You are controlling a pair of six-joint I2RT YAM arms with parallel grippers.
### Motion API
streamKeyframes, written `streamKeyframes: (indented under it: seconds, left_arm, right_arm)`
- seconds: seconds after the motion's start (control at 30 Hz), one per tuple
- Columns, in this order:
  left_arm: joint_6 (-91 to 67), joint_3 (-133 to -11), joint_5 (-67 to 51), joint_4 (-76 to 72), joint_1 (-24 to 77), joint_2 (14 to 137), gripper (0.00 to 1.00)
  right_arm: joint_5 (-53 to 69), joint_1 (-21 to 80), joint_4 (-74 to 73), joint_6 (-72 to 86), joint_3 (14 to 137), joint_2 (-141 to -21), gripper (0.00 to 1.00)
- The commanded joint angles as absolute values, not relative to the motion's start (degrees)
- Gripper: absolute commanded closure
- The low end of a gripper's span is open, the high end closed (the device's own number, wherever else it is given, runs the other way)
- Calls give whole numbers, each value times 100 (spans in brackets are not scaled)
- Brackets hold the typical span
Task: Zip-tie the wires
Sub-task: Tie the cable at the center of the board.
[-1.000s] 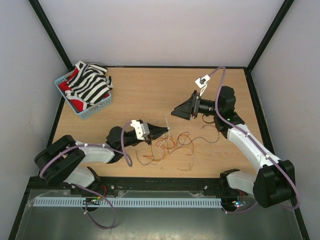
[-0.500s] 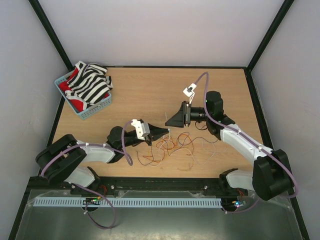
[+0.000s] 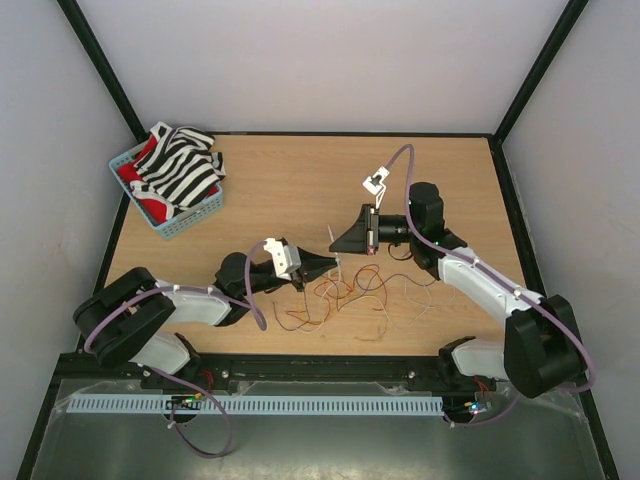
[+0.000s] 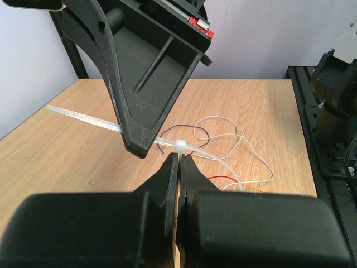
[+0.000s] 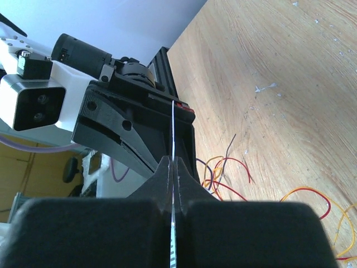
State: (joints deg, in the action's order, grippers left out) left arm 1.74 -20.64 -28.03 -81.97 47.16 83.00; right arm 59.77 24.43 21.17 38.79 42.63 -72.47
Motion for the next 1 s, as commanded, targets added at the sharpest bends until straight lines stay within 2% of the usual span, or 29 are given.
streamKeyframes:
  seconds: [0.0,0.37,0.67,0.8,0.87,0.97]
  left_arm:
    - [92,-2191,-2808,-8481,4681,8272,100]
    - [558,-2023,-2819,-8481,4973,7820,100]
    - [766,-1893,-2657,-8481,5091,7890,100]
    - [588,-1789,-2468,-8483,4902,8007,100]
    - [325,-1769,-2442,-8481,4738,8055,94]
    - [152,-1714,-2436,-8481,4553,8077,73]
  right_arm:
    - [5955,2471,2327,3866,4481,-7328,100]
    - [4959,2362,1258,3048,5967,-8204,100]
    - [4896,2338,1328,3041,6095,-8576,100]
    - [5031,2337,1624,3210,5852,-8388,100]
    - [5128,2331,1780,3284,5655,-8273,100]
    - [5331,2338,2255,3518,5206,-8136,100]
